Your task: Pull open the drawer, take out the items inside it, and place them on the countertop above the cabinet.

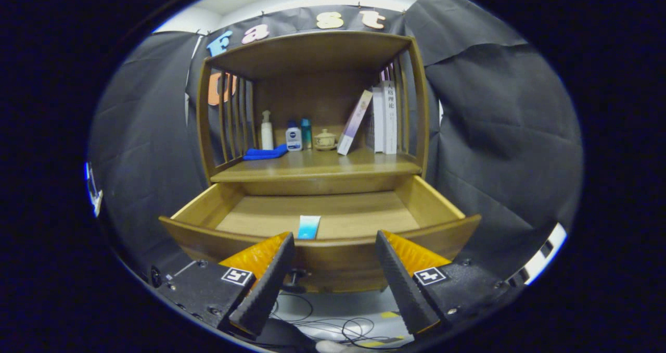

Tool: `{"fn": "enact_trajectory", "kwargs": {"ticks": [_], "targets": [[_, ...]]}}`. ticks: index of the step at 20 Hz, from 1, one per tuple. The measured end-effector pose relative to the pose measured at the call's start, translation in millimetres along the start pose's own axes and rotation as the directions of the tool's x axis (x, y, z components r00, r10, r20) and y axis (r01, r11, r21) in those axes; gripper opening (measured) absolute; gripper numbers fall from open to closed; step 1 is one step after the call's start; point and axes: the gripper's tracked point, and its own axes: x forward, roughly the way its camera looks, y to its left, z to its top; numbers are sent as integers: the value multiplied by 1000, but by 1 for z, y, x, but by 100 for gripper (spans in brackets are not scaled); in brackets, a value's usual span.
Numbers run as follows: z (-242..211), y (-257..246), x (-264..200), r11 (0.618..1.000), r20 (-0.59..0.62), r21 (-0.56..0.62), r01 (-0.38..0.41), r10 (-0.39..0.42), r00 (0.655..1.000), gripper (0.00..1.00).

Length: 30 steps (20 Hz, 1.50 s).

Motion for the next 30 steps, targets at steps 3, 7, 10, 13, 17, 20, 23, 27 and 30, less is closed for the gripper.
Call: {"fn": "enact_trajectory", "kwargs": {"ticks": [3, 7, 10, 13, 17, 20, 23, 27, 30], "targets": [[38, 10, 24, 999, -35, -28, -39, 38, 999, 98], [66, 32, 64, 995, -142, -18, -100, 96, 985, 98], [71, 44, 97, 990, -251, -54, -127, 109, 962, 98], [67, 54, 134, 989, -354, -77, -122, 88, 931, 98], [37, 62, 170, 988, -535, -74, -134, 73, 842, 98], [15, 66, 188, 992, -615, -63, -113, 50, 787, 93], [-15, 68, 198, 995, -698, -38, -87, 36, 715, 89], [-44, 60, 197, 995, -760, -70, -70, -8, 650, 84], [-55, 58, 192, 996, -784, -62, -61, -11, 620, 79]]}}
